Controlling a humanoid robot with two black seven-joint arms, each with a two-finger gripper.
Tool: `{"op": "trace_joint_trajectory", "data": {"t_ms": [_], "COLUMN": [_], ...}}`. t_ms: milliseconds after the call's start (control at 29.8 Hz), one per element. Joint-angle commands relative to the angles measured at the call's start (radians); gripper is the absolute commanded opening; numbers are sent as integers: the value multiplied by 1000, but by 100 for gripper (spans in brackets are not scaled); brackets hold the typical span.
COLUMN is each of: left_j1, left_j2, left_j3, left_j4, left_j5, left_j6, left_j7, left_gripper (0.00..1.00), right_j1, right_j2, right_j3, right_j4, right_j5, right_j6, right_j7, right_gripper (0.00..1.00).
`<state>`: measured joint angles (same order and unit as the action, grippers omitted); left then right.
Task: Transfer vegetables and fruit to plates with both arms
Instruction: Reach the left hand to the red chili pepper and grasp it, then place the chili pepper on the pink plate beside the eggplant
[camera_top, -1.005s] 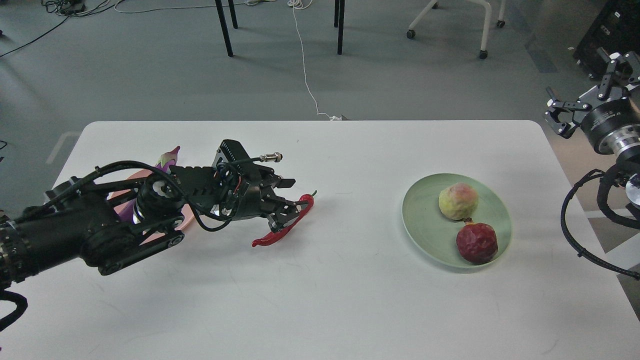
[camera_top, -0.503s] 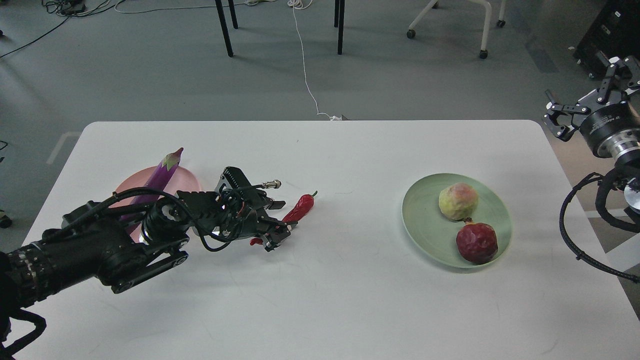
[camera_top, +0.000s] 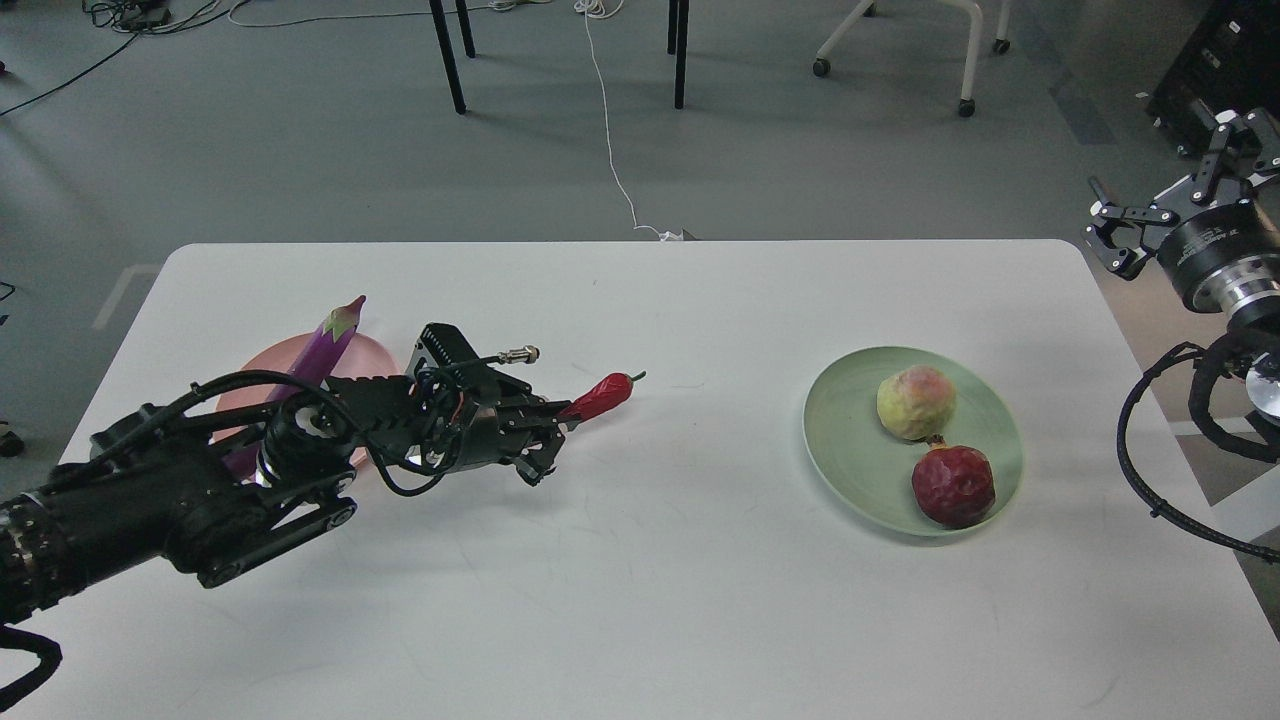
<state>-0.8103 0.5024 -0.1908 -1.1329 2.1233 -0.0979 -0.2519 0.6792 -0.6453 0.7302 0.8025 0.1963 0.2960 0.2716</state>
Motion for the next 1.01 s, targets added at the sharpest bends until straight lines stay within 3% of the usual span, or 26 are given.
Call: {"op": "trace_joint_trajectory", "data": {"t_ms": [0, 168, 302, 637, 670, 804, 871, 972], "left_j1": [-4, 3, 42, 118, 120, 123, 123, 122], "left_j2": [137, 290, 314, 331, 329, 318, 317, 318], "left_j3": [-33, -36, -21, -22, -22, -21, -21, -35], "left_j4": [-83, -85, -33, 62, 70, 87, 87, 87], "left_j5": [-51, -89, -158, -172, -174, -203, -232, -284], "left_j6": [1, 6, 69, 89, 89, 92, 95, 112], "left_j7": [-4, -12, -12, -10, -10, -15, -23, -78], "left_gripper": [3, 3, 4, 11, 14, 48, 60, 73], "right_j1": [5, 13, 13, 26, 26, 30, 31, 40], "right_j2": [1, 4, 6, 6, 6, 4, 4, 6], "right_j3": [0, -2, -3, -9, -8, -8, -8, -9], "right_j4": [0, 0, 0, 1, 1, 1, 1, -2], "right_j5": [0, 0, 0, 0, 0, 0, 0, 0], "right_j6": [-1, -5, -6, -6, -6, -5, -5, -5], "right_j7": [0, 0, 0, 0, 0, -2, -2, 0], "right_gripper": [99, 99, 99, 99, 99, 99, 99, 99]}}
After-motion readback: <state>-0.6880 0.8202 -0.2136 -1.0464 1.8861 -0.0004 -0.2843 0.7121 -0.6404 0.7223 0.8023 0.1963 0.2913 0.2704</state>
